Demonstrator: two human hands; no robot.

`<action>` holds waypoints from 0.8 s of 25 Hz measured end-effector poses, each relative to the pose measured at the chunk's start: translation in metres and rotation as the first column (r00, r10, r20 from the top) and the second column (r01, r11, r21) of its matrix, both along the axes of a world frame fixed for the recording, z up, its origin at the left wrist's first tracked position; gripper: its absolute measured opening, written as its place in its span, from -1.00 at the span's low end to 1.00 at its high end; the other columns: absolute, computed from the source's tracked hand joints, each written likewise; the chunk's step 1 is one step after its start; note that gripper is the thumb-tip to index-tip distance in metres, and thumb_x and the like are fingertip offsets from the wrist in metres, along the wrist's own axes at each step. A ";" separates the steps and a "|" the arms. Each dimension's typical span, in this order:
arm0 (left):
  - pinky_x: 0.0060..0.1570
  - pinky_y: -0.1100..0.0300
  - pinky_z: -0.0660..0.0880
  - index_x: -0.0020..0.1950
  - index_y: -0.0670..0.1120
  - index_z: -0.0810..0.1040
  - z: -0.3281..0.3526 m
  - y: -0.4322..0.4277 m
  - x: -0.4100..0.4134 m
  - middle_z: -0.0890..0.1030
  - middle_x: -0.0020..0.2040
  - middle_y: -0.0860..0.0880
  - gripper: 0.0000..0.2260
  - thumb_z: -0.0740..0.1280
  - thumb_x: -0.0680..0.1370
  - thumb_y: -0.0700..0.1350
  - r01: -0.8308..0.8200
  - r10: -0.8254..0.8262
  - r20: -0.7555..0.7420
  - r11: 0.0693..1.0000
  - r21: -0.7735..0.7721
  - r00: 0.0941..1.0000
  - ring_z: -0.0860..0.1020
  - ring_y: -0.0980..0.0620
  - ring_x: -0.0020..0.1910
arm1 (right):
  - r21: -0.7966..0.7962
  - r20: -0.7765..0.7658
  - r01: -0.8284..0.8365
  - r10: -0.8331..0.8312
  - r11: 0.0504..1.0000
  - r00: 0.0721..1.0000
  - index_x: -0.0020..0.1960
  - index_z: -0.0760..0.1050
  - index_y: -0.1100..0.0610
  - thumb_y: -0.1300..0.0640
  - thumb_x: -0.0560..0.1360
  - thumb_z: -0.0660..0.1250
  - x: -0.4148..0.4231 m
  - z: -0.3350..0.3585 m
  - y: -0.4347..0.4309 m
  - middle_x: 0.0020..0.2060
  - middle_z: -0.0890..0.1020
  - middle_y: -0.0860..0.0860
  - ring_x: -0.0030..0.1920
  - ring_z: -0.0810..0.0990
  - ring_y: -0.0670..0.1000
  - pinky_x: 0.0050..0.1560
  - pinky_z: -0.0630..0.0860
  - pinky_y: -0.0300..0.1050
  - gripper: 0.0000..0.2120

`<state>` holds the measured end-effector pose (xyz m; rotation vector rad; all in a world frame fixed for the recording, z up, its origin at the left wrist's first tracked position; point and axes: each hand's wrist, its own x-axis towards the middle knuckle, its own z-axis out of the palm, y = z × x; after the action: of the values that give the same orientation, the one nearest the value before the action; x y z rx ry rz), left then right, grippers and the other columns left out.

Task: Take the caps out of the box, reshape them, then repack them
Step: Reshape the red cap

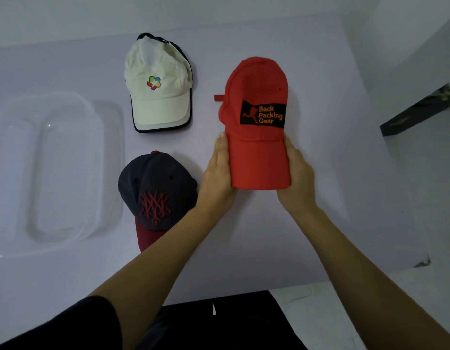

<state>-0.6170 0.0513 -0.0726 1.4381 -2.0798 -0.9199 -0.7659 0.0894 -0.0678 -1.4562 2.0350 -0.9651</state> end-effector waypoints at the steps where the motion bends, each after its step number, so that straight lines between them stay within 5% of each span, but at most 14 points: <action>1: 0.39 -0.01 0.28 0.53 -0.20 -0.04 0.002 0.002 -0.004 0.21 0.51 -0.21 -0.37 0.23 0.57 -0.22 -0.038 0.040 -0.046 0.998 0.047 0.998 0.27 -0.16 0.45 | -0.003 0.116 0.056 -0.055 0.998 0.992 0.45 0.25 0.07 0.17 0.52 0.18 0.008 0.000 0.000 0.16 0.58 0.05 0.09 0.57 0.04 0.18 0.49 -0.10 -0.50; 4: 0.25 0.15 0.39 0.53 -0.15 0.07 0.009 0.008 -0.017 0.43 0.38 -0.19 -0.46 0.19 0.59 -0.17 -0.131 0.157 -0.157 0.978 0.163 0.975 0.47 -0.13 0.28 | 0.020 0.359 0.164 -0.160 0.986 0.919 0.40 0.35 0.11 0.23 0.54 0.21 0.022 0.002 -0.001 -0.03 0.57 -0.21 -0.09 0.57 -0.29 -0.02 0.44 -0.48 -0.58; 8: 0.23 0.07 0.47 0.50 -0.14 0.19 0.013 0.011 -0.024 0.52 0.29 -0.16 -0.45 0.14 0.51 -0.04 -0.182 0.262 -0.310 0.948 0.263 0.914 0.53 -0.09 0.20 | 0.039 0.442 0.201 -0.197 0.979 0.875 0.35 0.39 0.18 0.28 0.55 0.21 0.033 0.002 -0.002 -0.12 0.54 -0.24 -0.20 0.54 -0.38 -0.13 0.42 -0.54 -0.63; 13: 0.30 -0.02 0.36 0.54 -0.11 -0.02 0.002 0.002 0.007 0.26 0.49 -0.17 -0.42 0.18 0.59 -0.17 -0.109 0.110 -0.009 0.990 0.090 0.994 0.36 -0.19 0.38 | 0.047 0.079 -0.044 0.041 0.998 0.996 0.47 0.22 0.08 0.19 0.52 0.15 0.008 0.006 -0.001 0.25 0.54 0.06 0.19 0.52 0.09 0.21 0.47 -0.02 -0.49; 18: 0.37 -0.03 0.27 0.52 -0.21 0.01 0.004 -0.003 0.018 0.14 0.52 -0.23 -0.39 0.24 0.54 -0.23 0.004 0.000 0.042 0.994 -0.105 0.999 0.14 -0.16 0.51 | -0.027 -0.109 -0.205 0.201 0.978 0.974 0.52 0.03 0.12 0.25 0.54 0.19 0.001 0.006 0.002 0.50 0.19 0.14 0.48 0.22 0.11 0.42 0.27 0.03 -0.39; 20: 0.44 -0.02 0.13 0.52 -0.16 -0.05 0.012 0.001 0.013 0.06 0.54 -0.20 -0.37 0.17 0.52 -0.18 0.082 -0.082 -0.014 0.996 -0.033 0.997 0.03 -0.14 0.53 | -0.038 -0.138 -0.179 0.173 0.983 0.975 0.52 0.00 0.14 0.27 0.55 0.20 0.004 0.003 0.005 0.51 0.15 0.16 0.50 0.17 0.13 0.43 0.22 0.00 -0.38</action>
<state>-0.6038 0.0526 -0.0606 1.3341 -2.1464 -0.9211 -0.7617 0.0945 -0.0650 -1.7384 1.9446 -0.8724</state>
